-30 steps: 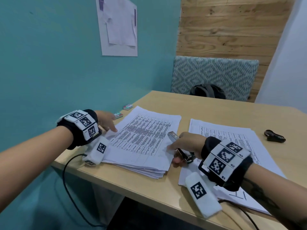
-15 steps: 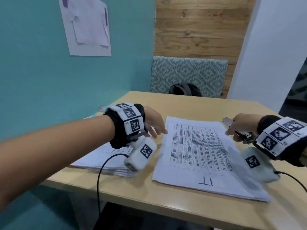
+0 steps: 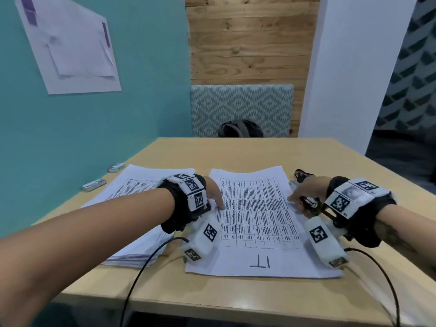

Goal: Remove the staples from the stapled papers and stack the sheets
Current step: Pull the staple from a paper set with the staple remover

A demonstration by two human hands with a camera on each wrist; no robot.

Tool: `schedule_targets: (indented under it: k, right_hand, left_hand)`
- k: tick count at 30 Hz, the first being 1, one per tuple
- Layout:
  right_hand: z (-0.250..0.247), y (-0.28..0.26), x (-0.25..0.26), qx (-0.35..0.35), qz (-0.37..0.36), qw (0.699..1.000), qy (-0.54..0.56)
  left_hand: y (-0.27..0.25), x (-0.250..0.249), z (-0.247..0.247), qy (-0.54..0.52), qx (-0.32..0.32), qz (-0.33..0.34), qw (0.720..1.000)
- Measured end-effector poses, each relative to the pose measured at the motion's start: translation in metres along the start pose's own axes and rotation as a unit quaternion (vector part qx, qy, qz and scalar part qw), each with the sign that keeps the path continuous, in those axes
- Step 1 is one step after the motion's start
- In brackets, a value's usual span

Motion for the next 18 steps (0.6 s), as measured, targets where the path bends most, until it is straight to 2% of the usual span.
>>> schedule_targets:
  k: [3, 5, 8, 13, 18]
  right_hand:
    - [0.002, 0.003, -0.001, 0.033, 0.038, 0.999, 0.008]
    - [0.003, 0.006, -0.004, 0.055, 0.054, 0.997, 0.02]
    - [0.004, 0.008, -0.002, 0.045, 0.058, 0.996, 0.059]
    - [0.0, 0.009, 0.003, 0.042, 0.06, 0.992, 0.099]
    - [0.002, 0.012, -0.006, 0.089, 0.057, 0.989, 0.106]
  left_hand:
    - [0.006, 0.002, 0.002, -0.063, 0.05, 0.013, 0.997]
    - [0.01, 0.002, 0.0, -0.108, 0.04, 0.008, 0.993]
    - [0.022, 0.002, -0.003, -0.108, 0.0, 0.017, 0.994]
    - [0.034, 0.005, 0.006, -0.094, 0.005, 0.023, 0.995]
    - [0.057, 0.018, 0.021, -0.208, 0.009, 0.008, 0.978]
Point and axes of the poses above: each hand's wrist, its own y-axis towards the middle knuckle, its own z-axis out of the palm, x = y × z, the point moved 2 cm from there along y, towards the middle knuckle, and after that the axes turned 5 degrees about y, right-handed, at the moved point
